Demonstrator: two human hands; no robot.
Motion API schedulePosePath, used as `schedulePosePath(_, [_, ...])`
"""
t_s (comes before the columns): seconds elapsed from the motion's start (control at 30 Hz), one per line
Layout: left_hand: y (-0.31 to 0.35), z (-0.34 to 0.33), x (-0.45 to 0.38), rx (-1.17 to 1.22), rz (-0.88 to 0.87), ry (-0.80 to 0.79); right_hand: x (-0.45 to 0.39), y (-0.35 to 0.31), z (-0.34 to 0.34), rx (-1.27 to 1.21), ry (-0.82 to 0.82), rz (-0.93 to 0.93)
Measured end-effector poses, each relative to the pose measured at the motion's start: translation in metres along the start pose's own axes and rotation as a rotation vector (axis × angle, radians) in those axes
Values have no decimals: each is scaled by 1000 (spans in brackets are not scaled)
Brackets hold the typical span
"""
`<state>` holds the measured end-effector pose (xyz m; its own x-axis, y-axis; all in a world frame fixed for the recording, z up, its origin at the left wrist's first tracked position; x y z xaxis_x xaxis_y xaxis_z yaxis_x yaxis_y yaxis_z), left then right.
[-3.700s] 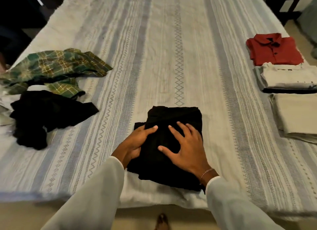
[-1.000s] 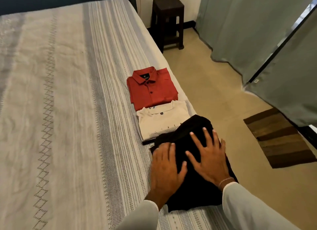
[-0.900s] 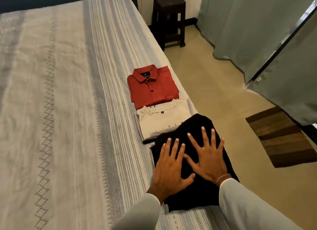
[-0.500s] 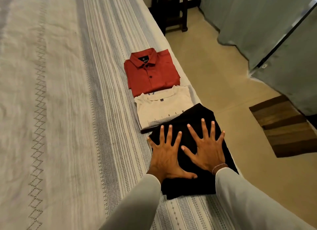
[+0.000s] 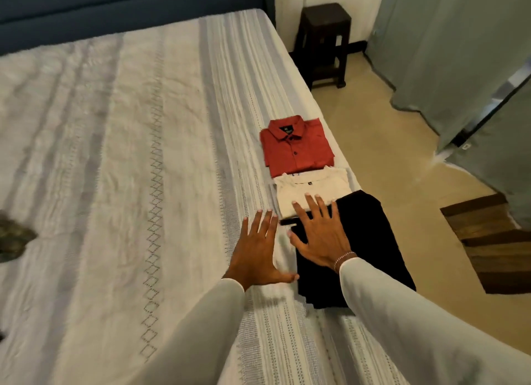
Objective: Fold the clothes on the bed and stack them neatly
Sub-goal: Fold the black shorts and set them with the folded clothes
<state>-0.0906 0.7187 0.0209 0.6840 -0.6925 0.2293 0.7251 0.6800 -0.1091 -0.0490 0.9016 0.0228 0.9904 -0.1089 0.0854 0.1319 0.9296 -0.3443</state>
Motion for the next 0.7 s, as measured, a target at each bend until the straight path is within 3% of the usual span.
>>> schedulePosePath(0.37, [-168,57,164,-97,347,-42,-39,-240,37,-33,-83,407])
schedulePosePath(0.7, [-326,39,354,-38,669,-61,-46,-504,-8,11,-157,683])
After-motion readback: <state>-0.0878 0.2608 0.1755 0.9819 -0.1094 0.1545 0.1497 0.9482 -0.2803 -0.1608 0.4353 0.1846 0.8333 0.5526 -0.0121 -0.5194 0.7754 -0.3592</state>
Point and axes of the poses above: each hand's wrist, its own x-axis away from the middle knuckle, its own z-axis out of the back of the hand, y = z × x, the point moved 2 cm from there along -x, towards the middle knuckle, and after that the axes turned 14 degrees about -x, right-handed, at the moved point
